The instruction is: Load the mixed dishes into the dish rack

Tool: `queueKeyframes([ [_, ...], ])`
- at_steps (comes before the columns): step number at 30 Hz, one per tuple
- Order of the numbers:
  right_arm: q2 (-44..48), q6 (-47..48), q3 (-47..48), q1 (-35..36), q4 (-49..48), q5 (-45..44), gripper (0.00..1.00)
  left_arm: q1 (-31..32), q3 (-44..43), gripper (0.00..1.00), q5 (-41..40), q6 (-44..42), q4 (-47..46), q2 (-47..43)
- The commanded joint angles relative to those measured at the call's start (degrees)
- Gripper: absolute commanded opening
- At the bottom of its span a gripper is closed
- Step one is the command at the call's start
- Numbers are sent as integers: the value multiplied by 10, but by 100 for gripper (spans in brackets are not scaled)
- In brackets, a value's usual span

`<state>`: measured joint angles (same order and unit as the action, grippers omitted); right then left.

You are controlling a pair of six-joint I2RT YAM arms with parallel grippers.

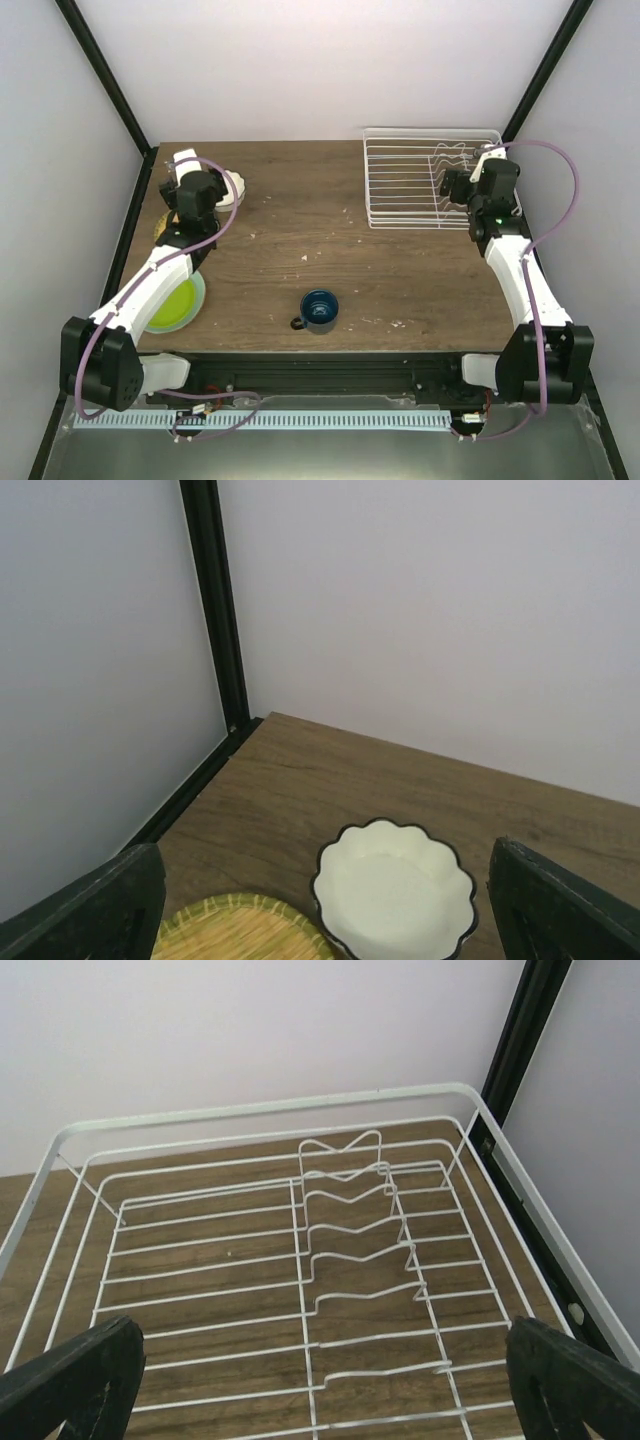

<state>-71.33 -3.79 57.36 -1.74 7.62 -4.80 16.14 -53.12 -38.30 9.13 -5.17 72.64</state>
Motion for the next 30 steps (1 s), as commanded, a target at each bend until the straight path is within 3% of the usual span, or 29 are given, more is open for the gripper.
queueKeyframes([
  [1, -22, -19, 37, 4, 44, -9, 100, 1, 7, 89, 2, -18, -2, 6],
  [7, -49, -23, 56, 4, 48, -4, 100, 2, 6, 99, 3, -30, -9, 4],
  [13, -99, -25, 117, 4, 84, -4, 100, 2, 24, 100, 126, -159, -10, 3],
  [18, -147, -12, 185, 4, 142, -14, 100, 1, -9, 100, 195, -167, 39, 5],
  [24, -243, -20, 319, 4, 278, -18, 100, -4, -85, 100, 214, -149, 107, 40],
  [30, -295, -26, 373, 3, 323, 0, 100, -14, -102, 100, 234, -112, 119, 58],
])
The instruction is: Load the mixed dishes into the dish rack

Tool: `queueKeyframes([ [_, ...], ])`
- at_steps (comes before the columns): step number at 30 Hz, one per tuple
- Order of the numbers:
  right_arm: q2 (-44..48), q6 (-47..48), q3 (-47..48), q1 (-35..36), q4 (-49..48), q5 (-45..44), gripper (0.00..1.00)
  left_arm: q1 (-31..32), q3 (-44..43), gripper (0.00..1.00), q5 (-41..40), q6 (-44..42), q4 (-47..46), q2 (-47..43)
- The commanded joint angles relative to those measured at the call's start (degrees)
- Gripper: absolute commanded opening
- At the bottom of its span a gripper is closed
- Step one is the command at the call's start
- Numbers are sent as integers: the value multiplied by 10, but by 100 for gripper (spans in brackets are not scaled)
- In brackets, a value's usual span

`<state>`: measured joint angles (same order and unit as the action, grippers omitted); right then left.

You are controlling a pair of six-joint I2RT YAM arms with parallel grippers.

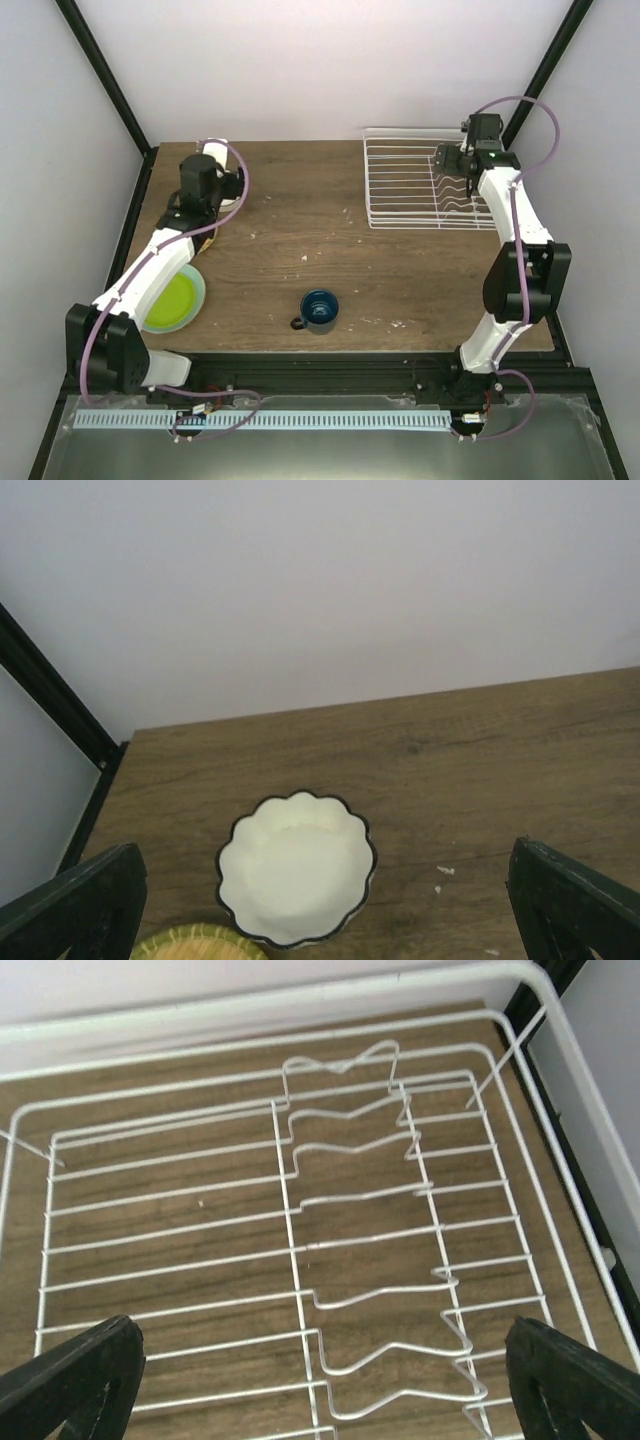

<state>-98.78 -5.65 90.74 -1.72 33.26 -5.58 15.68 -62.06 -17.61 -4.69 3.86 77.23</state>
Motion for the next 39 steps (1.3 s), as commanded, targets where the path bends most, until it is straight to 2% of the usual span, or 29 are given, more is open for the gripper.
queueKeyframes([
  [1, -28, -6, 46, 2, 73, 9, 100, -10, -14, 100, 32, 32, 32, 14],
  [11, -64, 6, 66, -32, 78, 27, 100, -43, -20, 100, 76, 71, 38, 19],
  [25, -202, 21, 153, -64, 152, 96, 100, -60, -22, 100, 82, 80, 50, 29],
  [31, -223, 26, 151, -64, 148, 115, 100, -64, -28, 100, 82, 78, 54, 36],
  [39, -235, 21, 119, -63, 148, 75, 100, -66, -31, 100, 85, 81, 58, 47],
])
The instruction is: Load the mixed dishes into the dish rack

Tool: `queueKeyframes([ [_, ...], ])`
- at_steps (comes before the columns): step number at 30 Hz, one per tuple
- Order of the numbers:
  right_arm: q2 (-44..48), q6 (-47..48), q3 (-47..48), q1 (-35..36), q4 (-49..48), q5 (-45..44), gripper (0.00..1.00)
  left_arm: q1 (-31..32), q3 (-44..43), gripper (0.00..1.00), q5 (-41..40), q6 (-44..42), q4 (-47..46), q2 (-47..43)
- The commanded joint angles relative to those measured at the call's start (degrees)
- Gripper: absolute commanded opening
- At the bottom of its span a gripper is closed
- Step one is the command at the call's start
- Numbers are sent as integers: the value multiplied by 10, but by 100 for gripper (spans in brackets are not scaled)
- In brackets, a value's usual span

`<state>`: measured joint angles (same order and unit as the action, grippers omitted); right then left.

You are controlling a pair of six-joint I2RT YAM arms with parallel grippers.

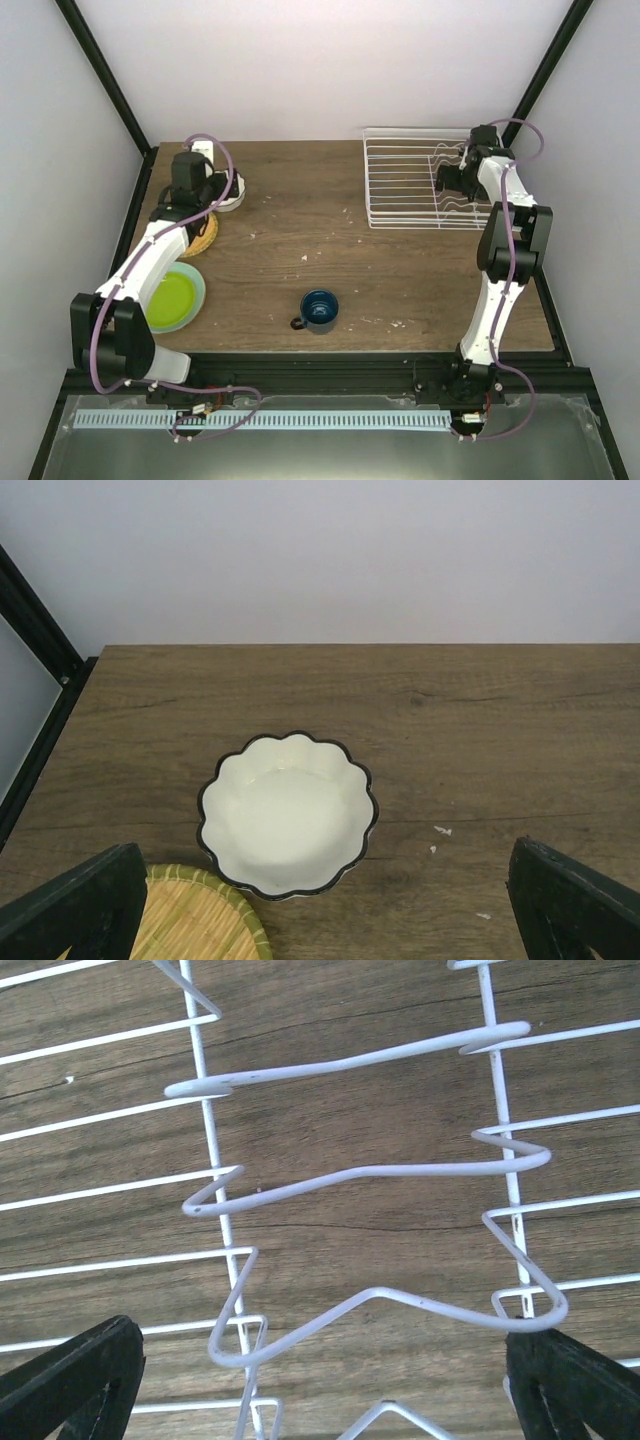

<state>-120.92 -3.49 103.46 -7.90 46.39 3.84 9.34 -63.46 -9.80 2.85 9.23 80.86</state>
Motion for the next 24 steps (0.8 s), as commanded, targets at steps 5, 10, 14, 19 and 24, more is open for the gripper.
queueKeyframes([
  [5, -9, -4, -28, -2, 10, -55, 100, -4, -20, 100, 9, 4, 8, 17],
  [10, 0, 0, -39, -2, 2, -71, 100, -6, -20, 100, 15, 4, 10, 21],
  [14, -8, -3, -46, -2, 14, -68, 100, -7, -19, 100, 17, 5, 10, 23],
  [19, 11, -13, -79, -1, 2, -50, 100, -7, -16, 100, 20, 5, 10, 23],
  [24, 34, -22, -107, 15, 1, -47, 100, -7, -15, 100, 23, 8, 10, 24],
])
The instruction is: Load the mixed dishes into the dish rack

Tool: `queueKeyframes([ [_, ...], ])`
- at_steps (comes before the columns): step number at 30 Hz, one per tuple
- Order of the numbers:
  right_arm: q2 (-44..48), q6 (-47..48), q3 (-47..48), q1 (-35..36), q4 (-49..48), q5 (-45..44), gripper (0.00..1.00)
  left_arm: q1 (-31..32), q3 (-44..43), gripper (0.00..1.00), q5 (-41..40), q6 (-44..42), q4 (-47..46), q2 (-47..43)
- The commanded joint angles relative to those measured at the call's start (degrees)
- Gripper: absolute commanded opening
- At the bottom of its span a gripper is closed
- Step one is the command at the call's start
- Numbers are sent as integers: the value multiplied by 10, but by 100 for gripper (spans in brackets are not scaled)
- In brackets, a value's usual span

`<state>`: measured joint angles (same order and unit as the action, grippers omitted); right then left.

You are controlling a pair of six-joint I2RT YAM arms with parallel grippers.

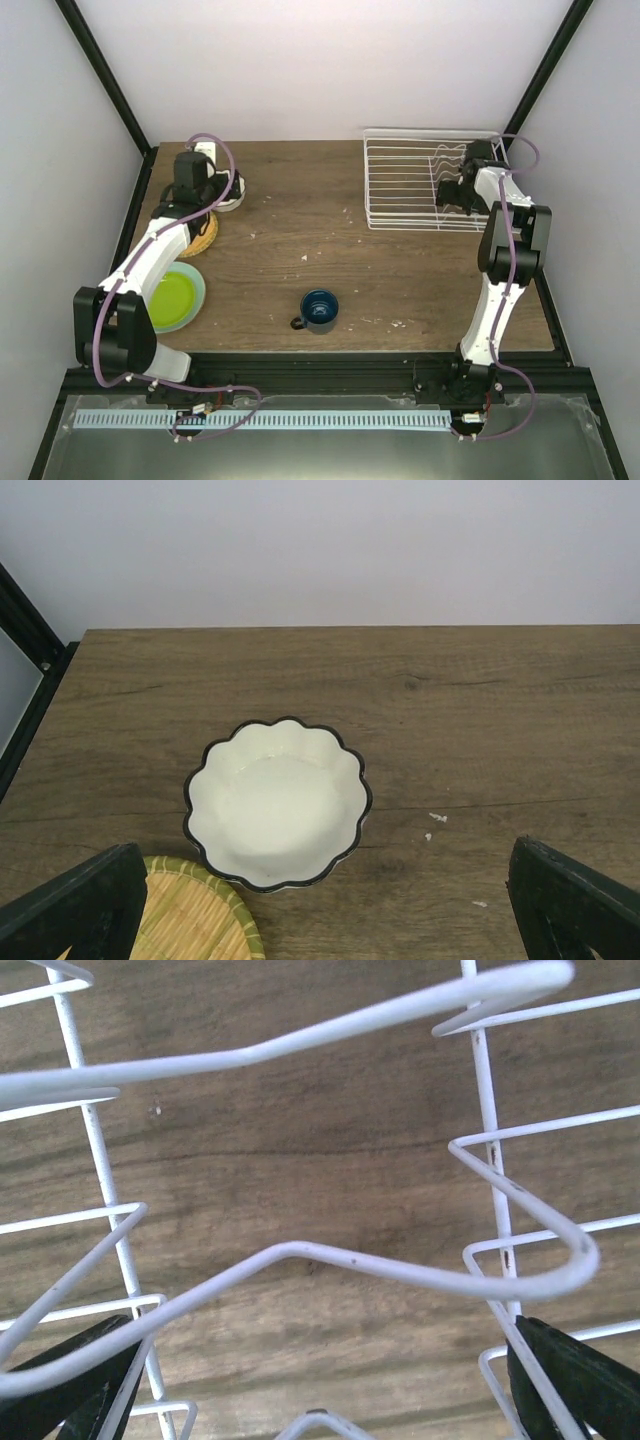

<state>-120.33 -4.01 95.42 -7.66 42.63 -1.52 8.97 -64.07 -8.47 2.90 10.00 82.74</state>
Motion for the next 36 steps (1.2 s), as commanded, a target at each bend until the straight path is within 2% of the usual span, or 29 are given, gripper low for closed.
queueKeyframes([
  [1, 34, -20, -33, 20, 38, 7, 100, -4, -9, 100, 11, 8, 2, 5],
  [20, 169, -118, -174, 178, 47, 10, 100, -4, -2, 100, 39, 26, -2, 10],
  [30, 200, -122, -248, 273, 43, 11, 100, -5, -1, 100, 51, 26, 4, 8],
  [36, 227, -130, -289, 302, 55, -10, 100, -3, -4, 100, 62, 32, 17, 5],
])
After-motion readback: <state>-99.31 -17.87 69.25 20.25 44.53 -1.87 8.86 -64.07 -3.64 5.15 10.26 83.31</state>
